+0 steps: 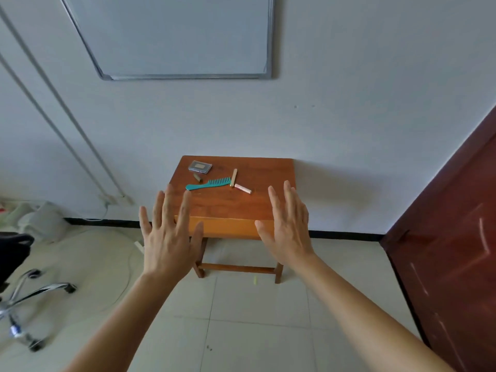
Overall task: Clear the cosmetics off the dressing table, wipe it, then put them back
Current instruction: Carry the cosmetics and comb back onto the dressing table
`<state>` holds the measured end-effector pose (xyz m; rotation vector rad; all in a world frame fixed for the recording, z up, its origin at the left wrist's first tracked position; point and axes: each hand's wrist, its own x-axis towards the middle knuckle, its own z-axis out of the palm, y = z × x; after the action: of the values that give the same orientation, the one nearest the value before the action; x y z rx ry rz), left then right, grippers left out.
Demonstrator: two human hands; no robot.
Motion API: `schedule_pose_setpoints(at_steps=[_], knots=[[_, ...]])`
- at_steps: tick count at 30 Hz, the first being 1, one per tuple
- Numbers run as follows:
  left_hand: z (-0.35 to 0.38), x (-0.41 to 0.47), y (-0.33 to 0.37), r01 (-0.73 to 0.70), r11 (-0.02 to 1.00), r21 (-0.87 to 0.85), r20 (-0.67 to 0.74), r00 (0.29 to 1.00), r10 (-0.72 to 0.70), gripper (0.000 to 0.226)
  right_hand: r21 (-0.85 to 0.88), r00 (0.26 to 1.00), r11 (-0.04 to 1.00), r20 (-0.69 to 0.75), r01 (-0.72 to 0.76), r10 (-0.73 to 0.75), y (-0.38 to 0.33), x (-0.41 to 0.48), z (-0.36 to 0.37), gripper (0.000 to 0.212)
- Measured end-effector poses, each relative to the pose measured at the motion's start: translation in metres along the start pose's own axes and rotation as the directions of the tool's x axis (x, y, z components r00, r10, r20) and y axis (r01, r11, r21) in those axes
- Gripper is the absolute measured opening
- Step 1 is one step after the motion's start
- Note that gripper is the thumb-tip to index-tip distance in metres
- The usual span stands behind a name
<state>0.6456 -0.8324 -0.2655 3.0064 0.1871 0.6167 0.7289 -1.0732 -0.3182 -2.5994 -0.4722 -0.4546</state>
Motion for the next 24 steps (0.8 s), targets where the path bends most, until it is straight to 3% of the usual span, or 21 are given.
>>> schedule_pose_setpoints(at_steps=[8,14,24], knots=[[0.076,0.082,-0.031,-0.024,1.000,0.017,0.142,0.990,0.021,0.069,-0.048,0.996,0.999,0.084,-0.026,0.030,0.022,0.089,0.074,0.082],[0.150,0.182,-0.049,0.022,0.991,0.129,0.333,0.941,-0.065,0.073,-0.057,0.980,0.998,0.195,-0.039,0.050,0.058,0.185,0.139,0.082],[0.225,0.304,-0.077,0.054,0.993,0.110,0.495,0.863,-0.102,0.078,-0.118,0.837,0.988,0.527,-0.101,0.149,0.083,0.315,0.223,0.077]])
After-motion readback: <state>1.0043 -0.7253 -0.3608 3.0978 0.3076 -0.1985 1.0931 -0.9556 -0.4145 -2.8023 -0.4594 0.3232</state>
